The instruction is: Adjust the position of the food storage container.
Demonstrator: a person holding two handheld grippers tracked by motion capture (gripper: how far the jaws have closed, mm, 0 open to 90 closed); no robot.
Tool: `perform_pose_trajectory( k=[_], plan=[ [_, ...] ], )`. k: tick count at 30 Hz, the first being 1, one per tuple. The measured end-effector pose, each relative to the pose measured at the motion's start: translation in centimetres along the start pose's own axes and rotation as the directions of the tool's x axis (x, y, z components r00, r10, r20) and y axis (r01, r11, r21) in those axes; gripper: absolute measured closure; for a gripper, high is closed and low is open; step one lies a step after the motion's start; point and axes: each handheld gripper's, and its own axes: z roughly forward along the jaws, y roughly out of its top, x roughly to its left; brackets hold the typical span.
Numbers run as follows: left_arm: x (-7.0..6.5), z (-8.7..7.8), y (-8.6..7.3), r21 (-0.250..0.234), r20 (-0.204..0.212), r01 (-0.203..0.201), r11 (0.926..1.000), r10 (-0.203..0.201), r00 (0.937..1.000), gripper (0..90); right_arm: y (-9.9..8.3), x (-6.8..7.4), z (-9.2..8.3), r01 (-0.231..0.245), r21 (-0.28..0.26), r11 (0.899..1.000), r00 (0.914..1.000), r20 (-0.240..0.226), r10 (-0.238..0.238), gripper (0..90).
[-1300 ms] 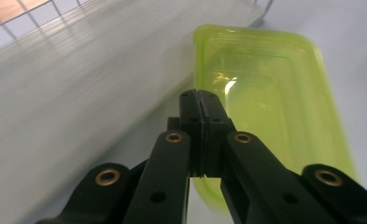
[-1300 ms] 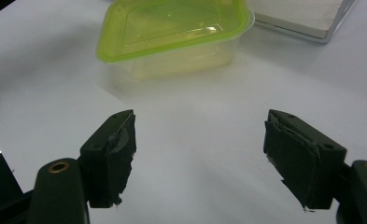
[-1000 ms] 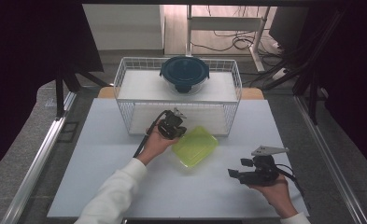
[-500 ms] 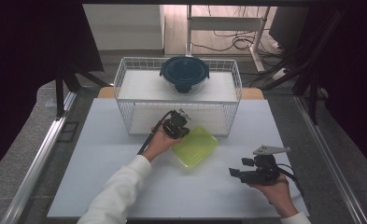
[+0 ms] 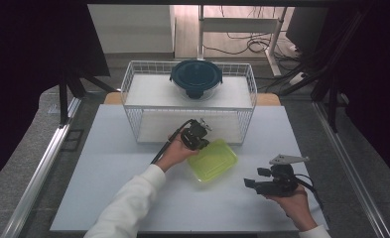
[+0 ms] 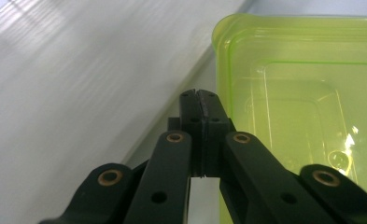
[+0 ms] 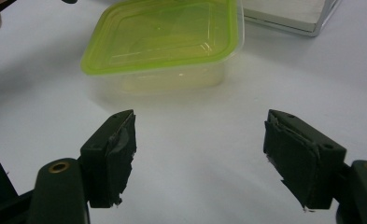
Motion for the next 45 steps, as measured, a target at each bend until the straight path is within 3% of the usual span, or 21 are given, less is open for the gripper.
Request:
perform_pose_trajectory(
  k=[5,8,10,15,19,22,26,29,31,34,36,38,40,41,42,43,44,45],
  plan=[
    [-1.3,0.2,0.3,0.005,0.032,-0.035,0.9994,0.035,0.9989,90.0,0.0,0.0,0.0,-0.001,-0.001,1.000,1.0000,-0.002,0.001,25.3],
    [-2.4,0.2,0.7,0.029,0.049,-0.098,0.9948,0.096,0.9941,90.0,0.1,0.0,0.0,-0.002,-0.001,1.000,1.0000,-0.003,0.002,25.3],
    [-3.1,0.3,0.9,0.028,0.063,-0.115,0.9930,0.113,0.9916,90.0,0.1,0.0,-0.1,-0.002,-0.002,1.000,1.0000,-0.002,0.002,25.4],
    [-4.3,0.5,1.2,0.033,0.098,-0.138,0.9899,0.134,0.9862,90.0,0.0,-0.2,-0.3,-0.009,-0.010,1.000,1.0000,-0.002,0.009,25.6],
    [-4.3,0.3,1.3,0.029,0.099,-0.130,0.9911,0.126,0.9871,90.0,0.0,-0.2,-0.4,-0.008,-0.009,1.000,1.0000,0.000,0.008,25.6],
    [-3.8,-0.8,1.2,-0.012,0.087,-0.083,0.9965,0.083,0.9927,90.0,0.0,-0.3,-0.4,-0.011,-0.012,1.000,0.9999,0.002,0.011,25.6],
    [-2.7,-3.7,0.2,-0.067,0.064,-0.008,0.9977,0.012,0.9979,90.0,0.0,-0.6,-0.6,-0.016,-0.018,1.000,0.9998,0.011,0.017,25.6],
    [-2.4,-6.0,-1.2,-0.109,0.053,0.056,0.9925,-0.050,0.9974,90.0,0.1,-0.8,-0.8,-0.016,-0.021,1.000,0.9995,0.026,0.017,25.7],
    [-2.2,-7.3,-2.2,-0.117,0.038,0.078,0.9900,-0.074,0.9965,90.0,0.1,-0.8,-1.0,-0.019,-0.026,0.999,0.9993,0.030,0.020,26.1],
    [-2.1,-9.6,-4.3,-0.143,0.033,0.135,0.9805,-0.132,0.9908,89.9,0.2,-1.0,-1.2,-0.019,-0.031,0.999,0.9991,0.037,0.020,26.3],
    [-2.2,-11.0,-5.8,-0.155,0.018,0.152,0.9762,-0.151,0.9884,87.5,0.2,-1.1,-1.2,-0.019,-0.030,0.999,0.9988,0.044,0.021,26.3],
    [-2.5,-12.5,-7.8,-0.178,0.013,0.178,0.9679,-0.178,0.9839,81.4,0.2,-1.2,-1.2,-0.020,-0.028,0.999,0.9986,0.049,0.021,26.4],
    [-2.7,-13.4,-9.4,-0.198,-0.013,0.210,0.9574,-0.217,0.9761,67.0,0.2,-1.3,-1.2,-0.022,-0.028,0.999,0.9985,0.049,0.023,26.7],
    [-2.8,-14.0,-10.5,-0.203,-0.035,0.245,0.9480,-0.257,0.9658,56.6,0.2,-1.3,-1.2,-0.024,-0.027,0.999,0.9985,0.049,0.025,26.9],
    [-2.9,-14.3,-11.1,-0.204,-0.039,0.268,0.9415,-0.281,0.9589,46.8,0.2,-1.4,-1.2,-0.025,-0.021,0.999,0.9984,0.051,0.026,27.2],
    [-2.9,-14.7,-12.1,-0.209,-0.033,0.302,0.9302,-0.315,0.9484,40.7,0.2,-1.5,-1.1,-0.026,-0.020,0.999,0.9983,0.052,0.027,27.6],
    [-2.9,-14.9,-12.9,-0.208,-0.030,0.322,0.9236,-0.335,0.9416,35.5,0.3,-1.6,-1.1,-0.028,-0.011,1.000,0.9980,0.057,0.028,28.9],
    [-2.9,-15.1,-13.5,-0.205,-0.031,0.329,0.9216,-0.342,0.9391,33.0,0.4,-1.7,-1.2,-0.031,-0.007,1.000,0.9977,0.060,0.031,30.0]
  ],
)
